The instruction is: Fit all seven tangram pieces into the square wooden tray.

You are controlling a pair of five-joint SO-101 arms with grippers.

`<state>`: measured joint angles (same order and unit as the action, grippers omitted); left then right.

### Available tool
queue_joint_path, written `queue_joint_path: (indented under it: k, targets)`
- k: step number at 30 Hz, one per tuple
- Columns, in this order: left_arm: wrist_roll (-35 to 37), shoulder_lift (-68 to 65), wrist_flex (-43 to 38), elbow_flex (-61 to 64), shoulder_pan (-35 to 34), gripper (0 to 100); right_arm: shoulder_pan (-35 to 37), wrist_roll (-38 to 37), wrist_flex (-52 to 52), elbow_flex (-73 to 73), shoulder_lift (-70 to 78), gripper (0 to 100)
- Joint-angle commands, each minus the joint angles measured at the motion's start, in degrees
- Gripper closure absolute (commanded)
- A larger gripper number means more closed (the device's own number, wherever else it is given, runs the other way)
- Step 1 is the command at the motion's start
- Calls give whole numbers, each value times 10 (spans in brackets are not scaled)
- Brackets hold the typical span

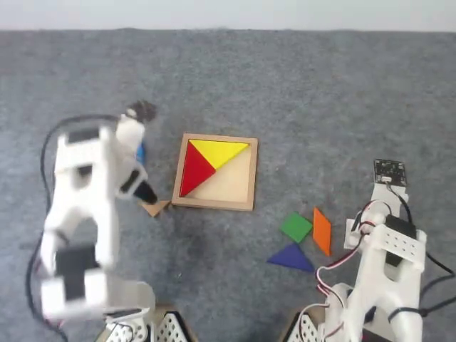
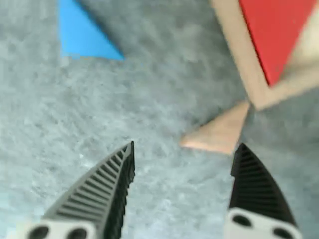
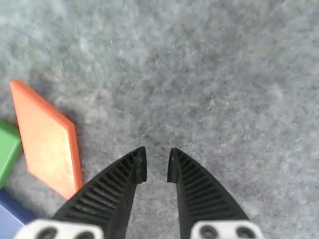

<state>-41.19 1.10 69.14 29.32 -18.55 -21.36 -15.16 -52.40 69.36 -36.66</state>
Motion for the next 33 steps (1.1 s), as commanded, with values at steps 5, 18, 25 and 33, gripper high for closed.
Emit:
queue_joint_path:
  k: [5, 18, 25, 33]
  targets:
    - [-309, 265, -135, 248, 33, 697, 6, 4, 10, -4, 0, 914]
    - [-342, 92, -184, 200, 77, 697, 6, 4, 10, -4, 0, 914]
    - [-341, 69, -151, 168, 68, 698, 6, -18, 10, -4, 0, 914]
    - [-335, 67, -151, 166, 77, 698, 6, -18, 10, -4, 0, 914]
